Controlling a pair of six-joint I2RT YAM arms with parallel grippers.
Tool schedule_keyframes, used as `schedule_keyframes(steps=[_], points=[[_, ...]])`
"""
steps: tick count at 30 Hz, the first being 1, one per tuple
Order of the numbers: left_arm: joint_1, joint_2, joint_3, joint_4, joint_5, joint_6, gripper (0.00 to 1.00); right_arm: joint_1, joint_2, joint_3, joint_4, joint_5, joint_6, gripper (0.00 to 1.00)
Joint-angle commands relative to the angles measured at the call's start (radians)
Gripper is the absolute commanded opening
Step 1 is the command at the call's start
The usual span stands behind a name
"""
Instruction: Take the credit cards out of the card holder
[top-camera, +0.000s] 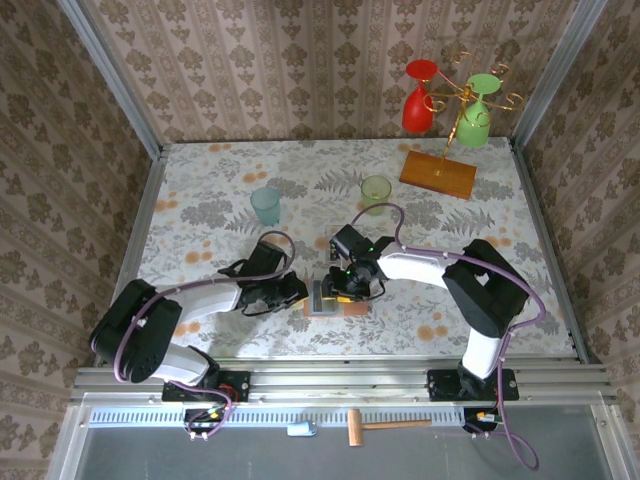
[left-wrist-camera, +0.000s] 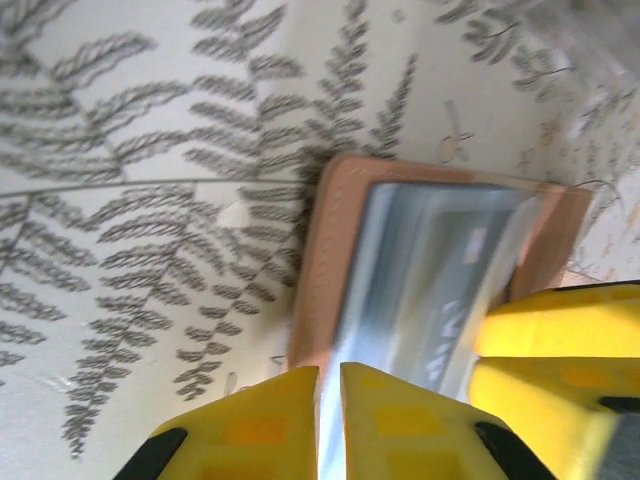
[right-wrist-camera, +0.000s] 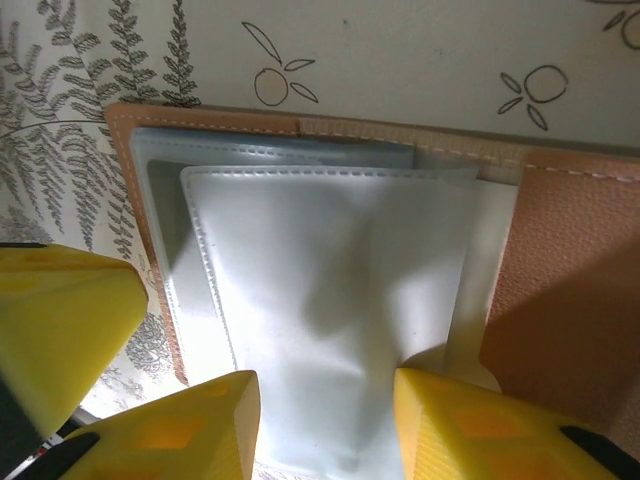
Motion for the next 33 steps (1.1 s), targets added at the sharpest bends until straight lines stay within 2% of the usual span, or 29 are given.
schedule_keyframes(steps=[1,14,33], points=[[0.0,-0.034,0.036,-0.02,0.006,-0.022,0.18,-0.018,-0.033,-0.039,0.063,-0.032,0.035,0.4],[-0.042,0.073,0.079,0.098,0.042,-0.078,0.24,-0.059,-0.053,-0.134,0.194,-0.092,0.082,0.37],[-0.061,0.133,0.113,0.122,0.048,-0.086,0.28,-0.081,-0.088,-0.178,0.233,-0.112,0.104,0.37]])
